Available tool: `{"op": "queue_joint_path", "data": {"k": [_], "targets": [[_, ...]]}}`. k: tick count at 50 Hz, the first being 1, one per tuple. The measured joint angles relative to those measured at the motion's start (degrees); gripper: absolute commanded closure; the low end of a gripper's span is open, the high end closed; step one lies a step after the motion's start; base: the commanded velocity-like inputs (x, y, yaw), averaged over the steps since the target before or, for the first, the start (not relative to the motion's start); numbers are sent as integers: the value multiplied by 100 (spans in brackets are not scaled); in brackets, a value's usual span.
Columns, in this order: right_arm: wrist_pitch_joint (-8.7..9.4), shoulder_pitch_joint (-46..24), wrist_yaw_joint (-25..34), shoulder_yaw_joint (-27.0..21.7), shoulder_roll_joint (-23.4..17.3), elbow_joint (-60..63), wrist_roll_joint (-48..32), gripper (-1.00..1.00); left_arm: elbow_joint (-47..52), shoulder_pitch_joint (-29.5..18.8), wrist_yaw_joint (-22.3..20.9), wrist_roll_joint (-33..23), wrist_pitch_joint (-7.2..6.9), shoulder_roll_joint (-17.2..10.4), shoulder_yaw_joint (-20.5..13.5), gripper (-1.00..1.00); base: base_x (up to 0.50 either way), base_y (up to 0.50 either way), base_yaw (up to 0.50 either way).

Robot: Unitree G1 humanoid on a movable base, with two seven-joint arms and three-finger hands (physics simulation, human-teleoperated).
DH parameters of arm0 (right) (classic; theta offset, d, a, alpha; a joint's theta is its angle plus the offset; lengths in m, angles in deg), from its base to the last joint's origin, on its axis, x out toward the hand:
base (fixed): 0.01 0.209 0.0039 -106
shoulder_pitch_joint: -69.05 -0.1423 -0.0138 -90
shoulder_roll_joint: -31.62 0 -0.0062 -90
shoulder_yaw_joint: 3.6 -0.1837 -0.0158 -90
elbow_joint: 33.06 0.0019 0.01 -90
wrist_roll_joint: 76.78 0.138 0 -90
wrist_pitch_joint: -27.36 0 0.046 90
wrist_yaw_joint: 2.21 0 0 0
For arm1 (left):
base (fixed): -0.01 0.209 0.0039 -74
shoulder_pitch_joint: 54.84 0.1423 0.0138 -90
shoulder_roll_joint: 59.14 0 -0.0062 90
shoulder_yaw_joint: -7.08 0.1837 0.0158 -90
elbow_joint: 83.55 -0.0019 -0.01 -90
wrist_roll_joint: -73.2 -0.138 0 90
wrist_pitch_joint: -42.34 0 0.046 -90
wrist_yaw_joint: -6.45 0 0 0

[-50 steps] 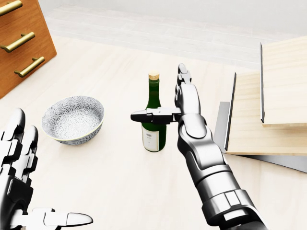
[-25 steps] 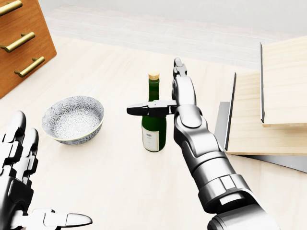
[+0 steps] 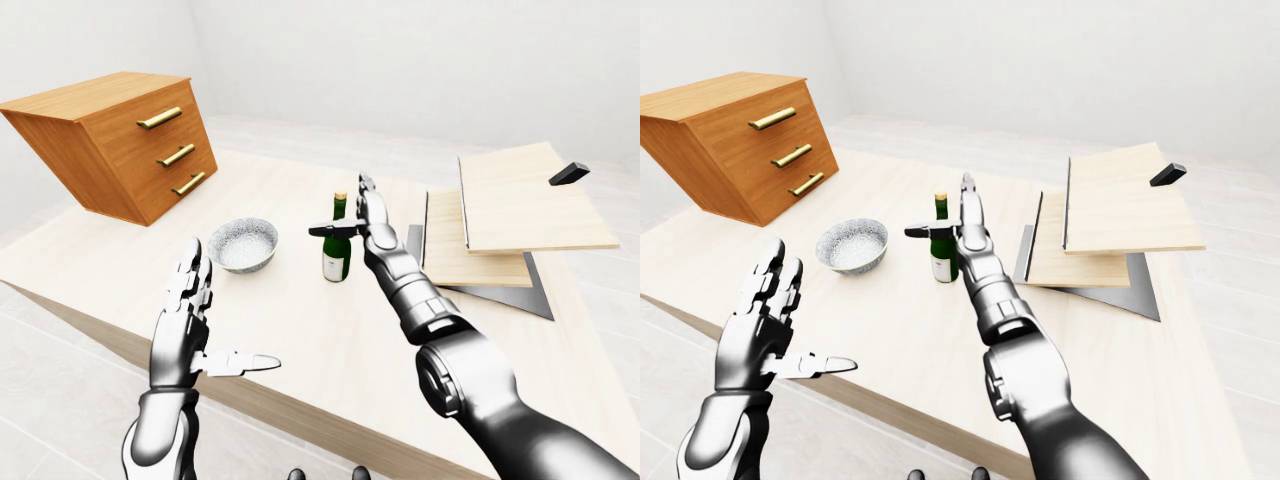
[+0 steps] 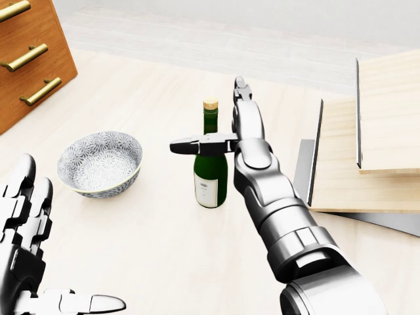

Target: Put the wine bottle on the wine rack.

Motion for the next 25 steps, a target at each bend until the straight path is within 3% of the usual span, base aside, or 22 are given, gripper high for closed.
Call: {"op": "queue_joint_path", "data": {"k": [25], "targets": [[-175,-192,-39,-30,77,-389,-31,-100,15,52,-37,29,0,22,-38,-100,0,0,0]]}}
